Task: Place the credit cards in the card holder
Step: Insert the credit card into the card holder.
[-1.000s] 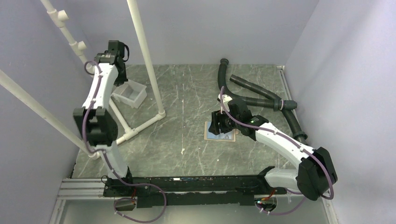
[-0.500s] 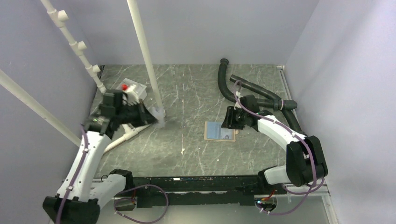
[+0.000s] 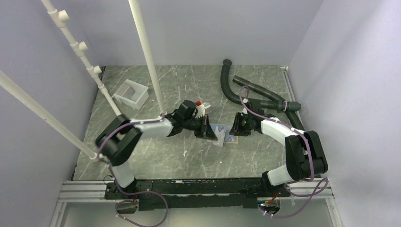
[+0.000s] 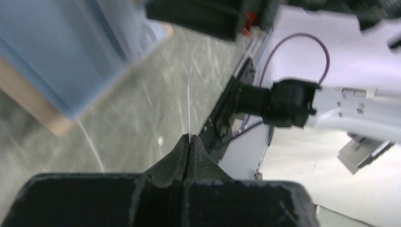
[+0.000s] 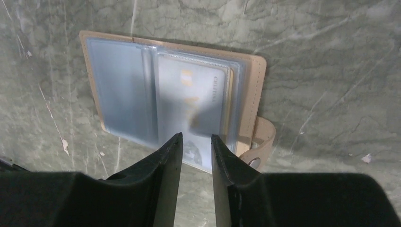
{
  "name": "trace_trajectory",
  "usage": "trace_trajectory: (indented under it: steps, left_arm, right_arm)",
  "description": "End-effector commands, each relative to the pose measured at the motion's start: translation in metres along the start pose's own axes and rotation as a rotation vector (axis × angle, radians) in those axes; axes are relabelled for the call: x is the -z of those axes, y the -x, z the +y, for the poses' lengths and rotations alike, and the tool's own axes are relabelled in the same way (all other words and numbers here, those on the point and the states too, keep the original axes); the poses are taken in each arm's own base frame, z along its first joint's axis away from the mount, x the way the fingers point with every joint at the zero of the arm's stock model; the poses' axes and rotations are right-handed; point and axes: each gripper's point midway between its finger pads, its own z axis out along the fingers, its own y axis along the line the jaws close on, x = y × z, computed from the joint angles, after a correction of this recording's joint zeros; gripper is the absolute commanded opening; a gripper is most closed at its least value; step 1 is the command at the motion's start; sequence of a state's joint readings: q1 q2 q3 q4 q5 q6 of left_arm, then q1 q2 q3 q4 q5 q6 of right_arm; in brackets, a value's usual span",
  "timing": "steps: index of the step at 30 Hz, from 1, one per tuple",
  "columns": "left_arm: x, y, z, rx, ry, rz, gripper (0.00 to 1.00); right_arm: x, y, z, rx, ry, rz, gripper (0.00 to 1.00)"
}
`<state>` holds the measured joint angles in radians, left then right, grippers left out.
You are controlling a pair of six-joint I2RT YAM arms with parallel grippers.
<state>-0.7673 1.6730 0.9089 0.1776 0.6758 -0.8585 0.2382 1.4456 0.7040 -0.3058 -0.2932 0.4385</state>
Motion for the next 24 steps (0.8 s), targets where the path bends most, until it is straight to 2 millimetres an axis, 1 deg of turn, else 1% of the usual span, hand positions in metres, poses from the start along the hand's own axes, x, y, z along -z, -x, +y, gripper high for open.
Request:
trace_trajectory:
  steps: [1,2,5,11,17,24]
  left_arm:
    - [-0.022,0.038,-0.013,-0.008,-0.132,0.002,0.0]
    - [-0.027,0.04,-0.007,0.011,-0.128,0.022,0.0]
    - [-0.032,0.046,0.013,0.07,-0.086,0.051,0.0]
    - [-0.034,0.041,0.042,0.156,-0.026,0.107,0.0]
    - [-0.039,0.036,0.051,0.182,-0.036,0.16,0.0]
    - [-0.043,0.033,0.061,0.197,-0.04,0.179,0.0]
  right_arm:
    - [-0.006,0.007,-0.014,0.01,-0.054,-0.036,0.31]
    - [-0.007,0.006,-0.015,0.011,-0.054,-0.035,0.31]
    - [-0.008,0.006,-0.014,0.015,-0.045,-0.033,0.31]
    - [-0.01,0.006,-0.013,0.018,-0.037,-0.03,0.31]
    - [-0.011,0.004,-0.013,0.02,-0.032,-0.021,0.31]
    - [-0.012,0.004,-0.013,0.02,-0.031,-0.017,0.31]
